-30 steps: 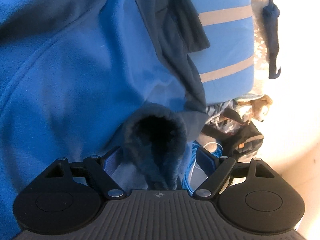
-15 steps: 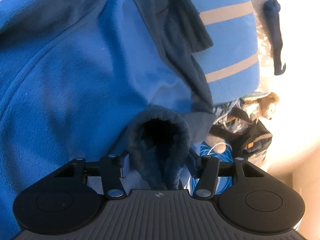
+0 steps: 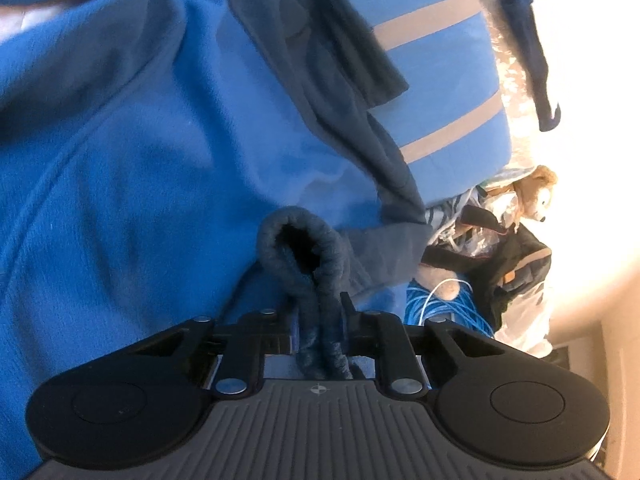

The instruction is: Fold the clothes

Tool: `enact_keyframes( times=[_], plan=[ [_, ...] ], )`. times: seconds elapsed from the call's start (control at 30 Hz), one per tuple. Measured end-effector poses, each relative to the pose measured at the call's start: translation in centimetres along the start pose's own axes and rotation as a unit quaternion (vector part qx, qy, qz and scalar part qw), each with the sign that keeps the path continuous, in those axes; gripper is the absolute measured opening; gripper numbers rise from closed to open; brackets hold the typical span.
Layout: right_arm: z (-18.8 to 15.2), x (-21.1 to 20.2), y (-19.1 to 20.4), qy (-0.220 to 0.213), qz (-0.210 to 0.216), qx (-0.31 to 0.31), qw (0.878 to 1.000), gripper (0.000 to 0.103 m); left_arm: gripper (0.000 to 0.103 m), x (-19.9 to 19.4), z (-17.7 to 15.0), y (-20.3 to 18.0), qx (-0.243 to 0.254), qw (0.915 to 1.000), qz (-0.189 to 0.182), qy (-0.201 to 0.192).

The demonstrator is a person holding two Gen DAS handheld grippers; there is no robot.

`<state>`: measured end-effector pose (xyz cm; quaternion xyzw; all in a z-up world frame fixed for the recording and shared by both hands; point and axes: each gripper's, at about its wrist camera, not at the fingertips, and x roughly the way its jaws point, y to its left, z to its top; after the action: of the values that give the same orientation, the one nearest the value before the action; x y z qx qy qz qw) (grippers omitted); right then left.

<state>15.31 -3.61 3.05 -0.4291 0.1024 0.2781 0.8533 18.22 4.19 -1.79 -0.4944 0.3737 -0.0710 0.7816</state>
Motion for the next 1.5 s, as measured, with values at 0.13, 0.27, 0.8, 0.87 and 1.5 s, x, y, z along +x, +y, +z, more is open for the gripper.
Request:
enact_keyframes(
  times=[0.13,0.27,0.8,0.87,1.5],
  plan=[
    [-0.2,-0.3,-1.8,0.022,0.018,0.063,0.998,0.063,0.016,-1.5,0.9,-1.0,0.037,0.9989,-0.005,-0.028],
    [-1.8,0.0,-4.7,0.051,0.021,0.143,0.988,0.079,0.016,-2.7,1.9,-2.9,0.053,0.9969,-0.016,-0.056],
    [-10.7,5.2,-15.1,0.160,-0.089,0.387,0.904,0.103,0.016,-6.3,6.8,-14.2,0.099,0.9839,-0.088,-0.120],
    [-11.1,6.3,-15.6,0.161,-0.083,0.386,0.905,0.103,0.016,-6.6,7.1,-15.5,0.106,0.9821,-0.096,-0.123],
    [-20.0,10.4,-27.9,0.157,-0.177,0.579,0.780,0.103,0.016,-7.6,10.7,-18.5,0.087,0.9787,-0.104,-0.154]
  ],
)
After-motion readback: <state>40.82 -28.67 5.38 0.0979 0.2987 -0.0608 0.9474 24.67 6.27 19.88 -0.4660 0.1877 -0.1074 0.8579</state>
